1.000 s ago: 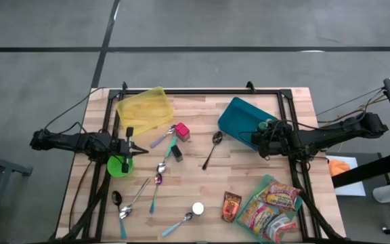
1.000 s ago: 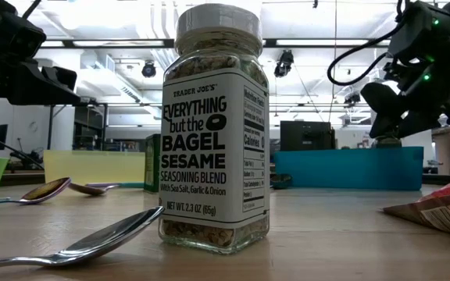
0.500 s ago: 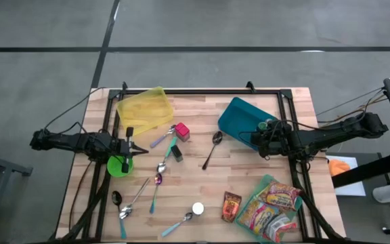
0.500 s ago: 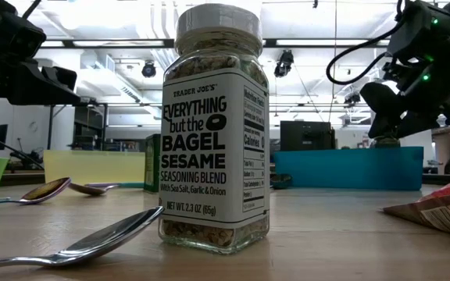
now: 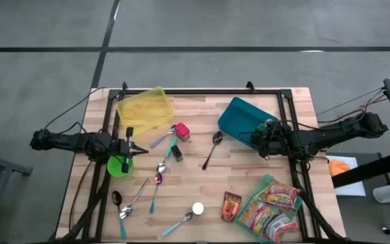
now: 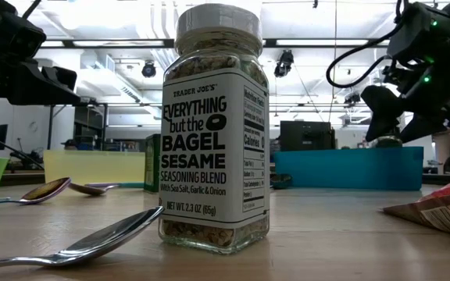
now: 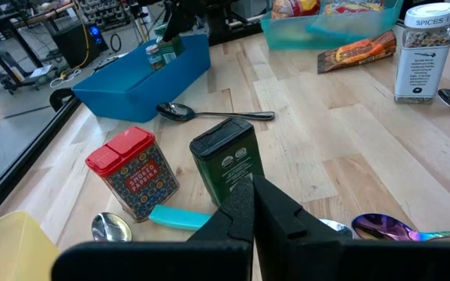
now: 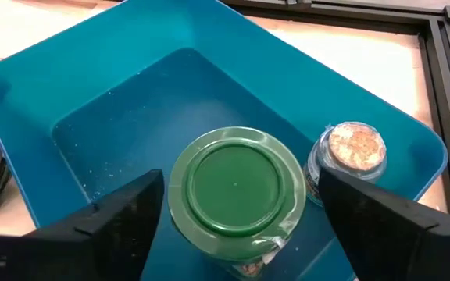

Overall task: Pick & Place Food Item
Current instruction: Put the green seasoning bottle into the blue bin, then put the red seasoning can into the blue bin

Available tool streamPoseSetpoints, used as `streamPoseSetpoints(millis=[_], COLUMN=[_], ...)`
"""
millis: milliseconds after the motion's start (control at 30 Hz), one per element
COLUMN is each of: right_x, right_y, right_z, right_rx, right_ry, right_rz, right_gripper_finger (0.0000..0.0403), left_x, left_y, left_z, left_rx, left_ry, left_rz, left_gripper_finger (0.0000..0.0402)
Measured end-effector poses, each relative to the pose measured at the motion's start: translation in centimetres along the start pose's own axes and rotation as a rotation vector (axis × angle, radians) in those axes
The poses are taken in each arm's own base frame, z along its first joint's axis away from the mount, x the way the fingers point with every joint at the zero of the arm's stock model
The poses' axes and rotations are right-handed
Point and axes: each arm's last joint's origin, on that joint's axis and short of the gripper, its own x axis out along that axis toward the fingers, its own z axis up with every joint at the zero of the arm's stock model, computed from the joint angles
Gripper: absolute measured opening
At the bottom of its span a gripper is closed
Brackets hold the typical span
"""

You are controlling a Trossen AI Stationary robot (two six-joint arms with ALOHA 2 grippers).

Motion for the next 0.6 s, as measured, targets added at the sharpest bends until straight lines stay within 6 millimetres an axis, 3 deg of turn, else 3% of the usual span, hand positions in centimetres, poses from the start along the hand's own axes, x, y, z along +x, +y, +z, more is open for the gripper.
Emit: streamPoseSetpoints(millis=[267, 600], right_x=[-0.3, -1.8], right_y=[0.4, 2.0], right_z=[0.5, 2.7], right_rx=[-0.009, -0.075], right_ry=[-0.017, -0.065], right_rz=[0.008, 0.056], right_gripper_finger=[0.0356, 0.0357], left_x=[0.0, 0.0], left_y=[0.0, 0.0], left_z=[0.0, 0.0], left_rx=[0.000, 0.000], left_ry=[0.000, 0.000], left_rz=[0.000, 0.000], left_gripper_finger=[0.0000, 0.0000])
